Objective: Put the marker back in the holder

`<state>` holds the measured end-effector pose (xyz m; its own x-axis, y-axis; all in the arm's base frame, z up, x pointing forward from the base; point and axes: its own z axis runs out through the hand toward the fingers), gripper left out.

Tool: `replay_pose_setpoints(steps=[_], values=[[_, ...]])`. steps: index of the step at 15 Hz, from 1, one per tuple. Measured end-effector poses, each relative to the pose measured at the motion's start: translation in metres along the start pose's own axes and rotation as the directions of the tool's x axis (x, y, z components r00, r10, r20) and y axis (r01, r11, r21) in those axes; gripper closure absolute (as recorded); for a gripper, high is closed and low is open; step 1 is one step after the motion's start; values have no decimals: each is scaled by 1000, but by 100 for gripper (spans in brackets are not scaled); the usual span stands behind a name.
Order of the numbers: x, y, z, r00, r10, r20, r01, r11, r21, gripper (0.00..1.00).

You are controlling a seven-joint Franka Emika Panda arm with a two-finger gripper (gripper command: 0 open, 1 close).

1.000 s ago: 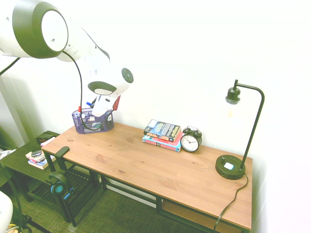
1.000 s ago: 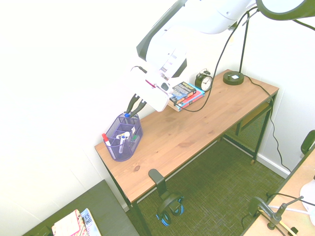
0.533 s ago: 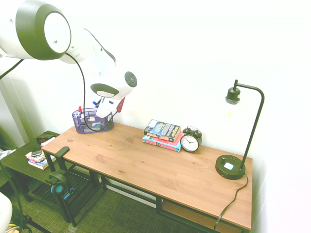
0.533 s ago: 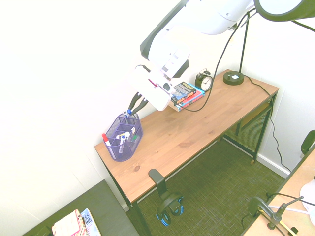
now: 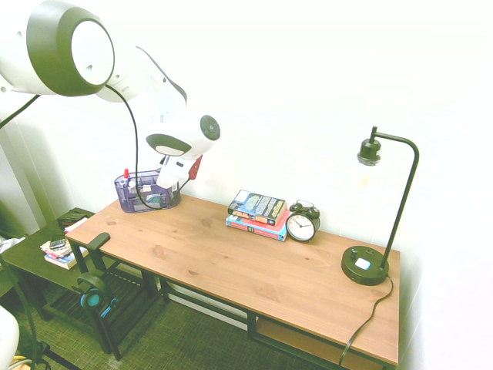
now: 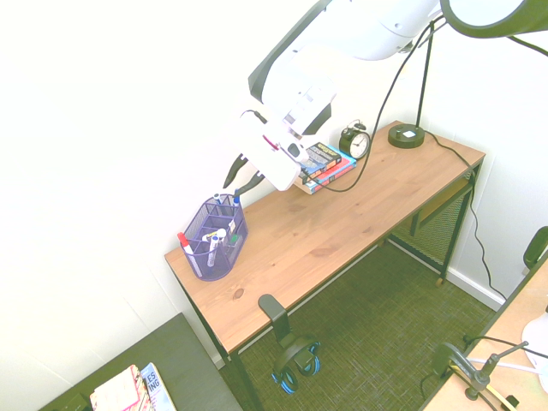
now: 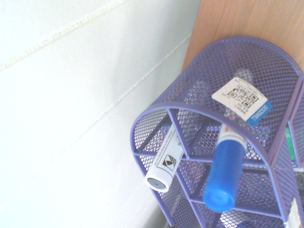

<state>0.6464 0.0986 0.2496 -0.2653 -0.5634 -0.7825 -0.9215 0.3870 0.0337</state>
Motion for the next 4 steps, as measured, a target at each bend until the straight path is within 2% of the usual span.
replay_pose_setpoints(steps=[4], values=[[-19,-9,-20,998,-56,-13,57,998,35,0]])
